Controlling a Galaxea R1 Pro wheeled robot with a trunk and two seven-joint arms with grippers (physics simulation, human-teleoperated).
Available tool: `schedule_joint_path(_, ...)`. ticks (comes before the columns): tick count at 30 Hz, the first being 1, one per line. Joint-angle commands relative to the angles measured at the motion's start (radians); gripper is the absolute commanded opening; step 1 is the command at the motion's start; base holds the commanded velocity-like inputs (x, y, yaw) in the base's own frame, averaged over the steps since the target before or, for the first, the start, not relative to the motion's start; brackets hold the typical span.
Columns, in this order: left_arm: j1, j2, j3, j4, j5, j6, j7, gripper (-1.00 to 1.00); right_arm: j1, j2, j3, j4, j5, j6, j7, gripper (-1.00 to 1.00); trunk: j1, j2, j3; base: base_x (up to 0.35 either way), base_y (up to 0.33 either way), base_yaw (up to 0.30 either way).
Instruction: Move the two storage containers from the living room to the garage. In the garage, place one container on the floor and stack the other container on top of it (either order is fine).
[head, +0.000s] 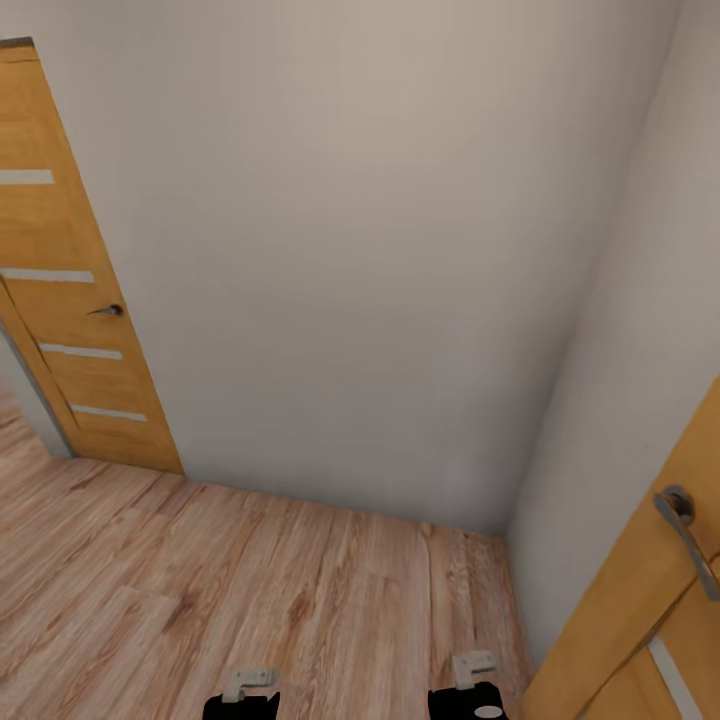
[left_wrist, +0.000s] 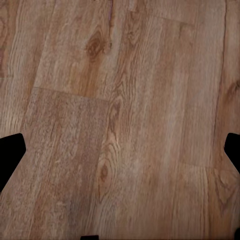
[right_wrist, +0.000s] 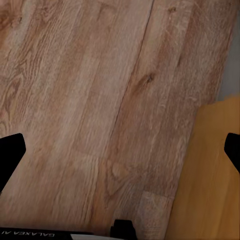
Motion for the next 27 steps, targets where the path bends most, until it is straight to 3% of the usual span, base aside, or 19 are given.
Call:
schedule_joint_path(1, -0.001, 0.0, -0.007, 0.002, 0.011, -0.004, -0.003, 1.0, 0.0, -0.001, 0.006, -0.001, 0.004, 0.004, -0.006, 1.0, 0.001, -0.002, -0.002, 0.154, 0.0, 0.042)
schedule_joint_path(16, -0.001, 0.0, -0.007, 0.002, 0.011, -0.004, -0.003, 1.0, 0.0, 0.0, 0.007, -0.001, 0.004, 0.004, -0.006, 1.0, 0.001, -0.002, -0.002, 0.154, 0.0, 0.016)
schedule_joint_path(27, -0.001, 0.0, -0.007, 0.002, 0.011, -0.004, -0.003, 1.0, -0.001, 0.0, 0.008, -0.001, 0.004, 0.004, -0.005, 1.0, 0.001, -0.002, -0.005, 0.154, 0.0, 0.16)
